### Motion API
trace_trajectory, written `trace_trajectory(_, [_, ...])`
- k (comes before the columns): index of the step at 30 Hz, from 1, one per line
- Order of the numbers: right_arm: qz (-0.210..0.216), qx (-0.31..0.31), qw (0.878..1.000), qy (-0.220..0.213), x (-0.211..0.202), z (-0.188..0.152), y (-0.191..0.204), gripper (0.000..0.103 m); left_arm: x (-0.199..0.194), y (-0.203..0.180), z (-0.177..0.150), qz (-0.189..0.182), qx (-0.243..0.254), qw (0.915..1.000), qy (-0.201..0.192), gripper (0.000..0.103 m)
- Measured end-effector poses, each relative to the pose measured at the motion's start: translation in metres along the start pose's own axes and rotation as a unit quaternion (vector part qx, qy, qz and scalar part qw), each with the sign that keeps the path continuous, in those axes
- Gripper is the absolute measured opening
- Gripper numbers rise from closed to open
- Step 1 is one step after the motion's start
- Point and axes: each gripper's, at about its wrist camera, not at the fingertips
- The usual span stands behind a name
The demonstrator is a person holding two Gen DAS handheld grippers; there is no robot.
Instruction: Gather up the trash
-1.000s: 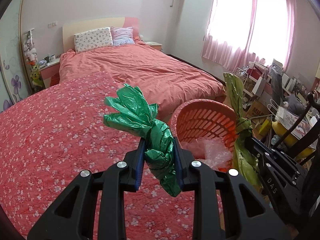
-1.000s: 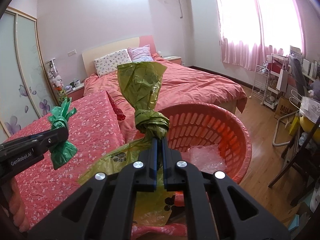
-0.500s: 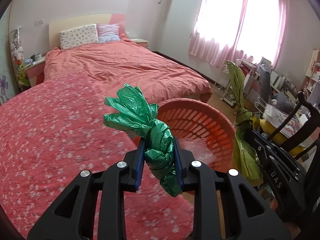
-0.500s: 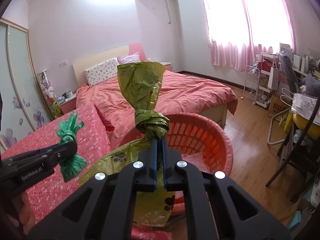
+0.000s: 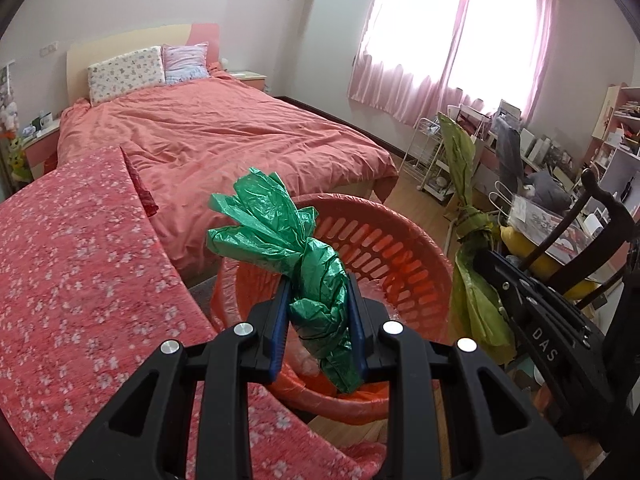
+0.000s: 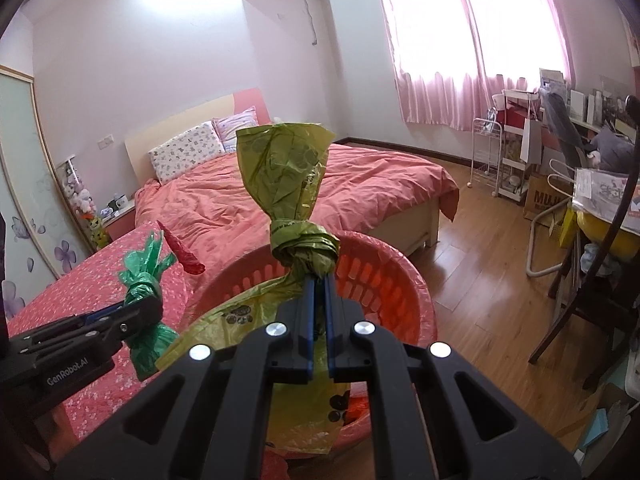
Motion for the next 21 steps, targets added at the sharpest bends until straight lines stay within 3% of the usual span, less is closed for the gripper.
trace_trajectory(6, [0.004, 0.004, 1.000, 0.006, 0.013, 0.003, -0.002, 0.011, 0.009, -0.004, -0.003, 0.004, -0.005, 1.0000, 0.008, 0.032])
trace_trajectory(8, [0.005, 0.008, 1.000, 0.008, 0.016, 0.002, -0.002, 0.018, 0.011, -0.001, -0.002, 0.010, -0.010, 0.9998, 0.011, 0.043])
trace_trajectory(13, [0.008, 0.014, 1.000, 0.013, 0.021, 0.001, -0.006, 0.028, 0.013, 0.007, -0.006, 0.025, -0.019, 0.9993, 0.019, 0.045])
trace_trajectory(18, [-0.001, 0.002, 1.000, 0.003, 0.006, -0.003, -0.006, 0.053, -0.005, 0.022, -0.014, 0.052, -0.032, 0.9981, 0.011, 0.046])
trace_trajectory(21, [-0.006, -0.013, 1.000, -0.007, -0.010, -0.007, -0.001, 0.066, -0.026, 0.026, -0.020, 0.071, -0.033, 0.9969, -0.008, 0.055])
Point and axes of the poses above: each gripper's, at about its wrist camera, not at the fingertips, and x roughly the way its jaws point, y to its left, z to its top, and after that the axes turned 3 degrees about -x, right-handed
